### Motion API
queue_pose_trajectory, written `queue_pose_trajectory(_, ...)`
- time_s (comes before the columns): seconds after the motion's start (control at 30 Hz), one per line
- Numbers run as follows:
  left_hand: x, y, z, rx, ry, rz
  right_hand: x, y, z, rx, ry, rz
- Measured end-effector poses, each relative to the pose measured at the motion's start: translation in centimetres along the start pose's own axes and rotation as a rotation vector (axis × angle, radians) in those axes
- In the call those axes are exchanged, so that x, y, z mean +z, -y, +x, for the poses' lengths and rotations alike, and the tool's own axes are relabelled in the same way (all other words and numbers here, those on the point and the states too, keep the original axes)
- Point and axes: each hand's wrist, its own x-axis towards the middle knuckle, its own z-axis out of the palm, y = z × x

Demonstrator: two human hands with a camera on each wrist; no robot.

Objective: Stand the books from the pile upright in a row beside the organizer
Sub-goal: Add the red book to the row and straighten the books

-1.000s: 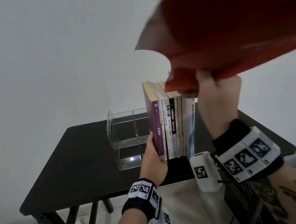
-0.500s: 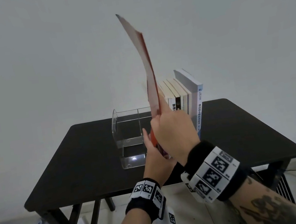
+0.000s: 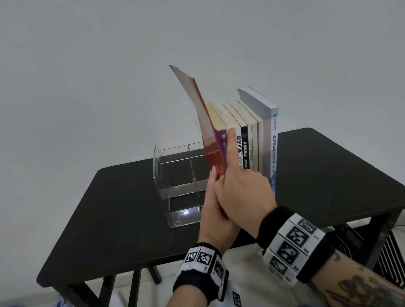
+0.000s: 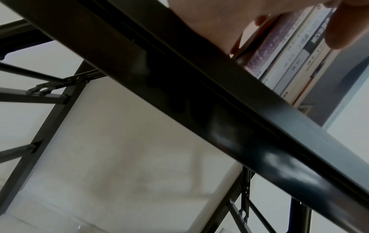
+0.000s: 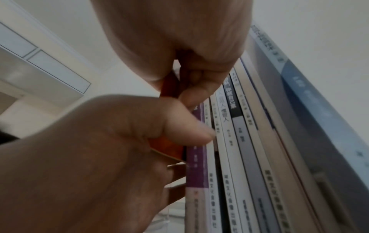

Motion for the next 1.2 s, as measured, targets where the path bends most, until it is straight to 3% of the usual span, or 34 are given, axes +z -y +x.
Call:
queue_pose_trajectory(0.27,0.4,-0.2,0.3,0.026,0.039,0.148,1.9,-0.7,-1.0,-0.003,0.025,-0.069)
queue_pose_trajectory(0.47,0.2,-0.6,0.4,-0.07,0.022,-0.112,2.7,-1.5,-2.1,-0.057,-0.069,-0.049)
queue_pose_trajectory(0.57,-0.1,-0.1,0.4,-0.051,0.028,-0.001,3.4,-2.1,-2.3,-0.061,-0.052,-0.021)
queue_pose_trajectory(0.87,-0.4,2.1,1.1,-0.069,0.061,0.036,3.5,-2.7,-2.7,-0.075,-0.066,0.07)
queue_pose_trajectory(1.2,-0.5,1.4,1.2,-0.103,0.076,-0.184,4.0,-3.4,-3.1,-0.064,-0.041,0.121)
